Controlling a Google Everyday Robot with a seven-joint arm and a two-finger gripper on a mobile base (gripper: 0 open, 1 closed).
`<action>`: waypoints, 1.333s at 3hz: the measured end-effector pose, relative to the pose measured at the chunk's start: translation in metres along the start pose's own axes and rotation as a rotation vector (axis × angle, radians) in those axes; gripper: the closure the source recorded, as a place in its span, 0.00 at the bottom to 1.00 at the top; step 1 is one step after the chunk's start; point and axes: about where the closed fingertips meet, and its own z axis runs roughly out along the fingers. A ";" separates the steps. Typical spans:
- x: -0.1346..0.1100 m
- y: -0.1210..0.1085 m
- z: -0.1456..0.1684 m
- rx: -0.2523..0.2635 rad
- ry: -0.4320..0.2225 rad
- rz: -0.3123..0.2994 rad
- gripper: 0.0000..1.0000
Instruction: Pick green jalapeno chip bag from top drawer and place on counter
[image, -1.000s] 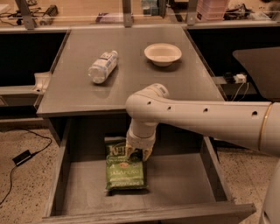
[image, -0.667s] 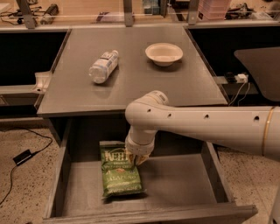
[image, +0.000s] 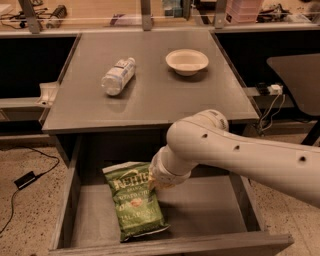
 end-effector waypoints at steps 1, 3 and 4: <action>-0.016 -0.007 -0.061 0.100 0.055 -0.020 1.00; 0.032 0.016 -0.160 0.093 0.062 0.038 1.00; 0.069 -0.001 -0.200 0.048 0.027 0.064 1.00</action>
Offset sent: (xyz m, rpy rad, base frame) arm -0.0138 -0.0721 0.1992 0.0585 0.0450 0.0318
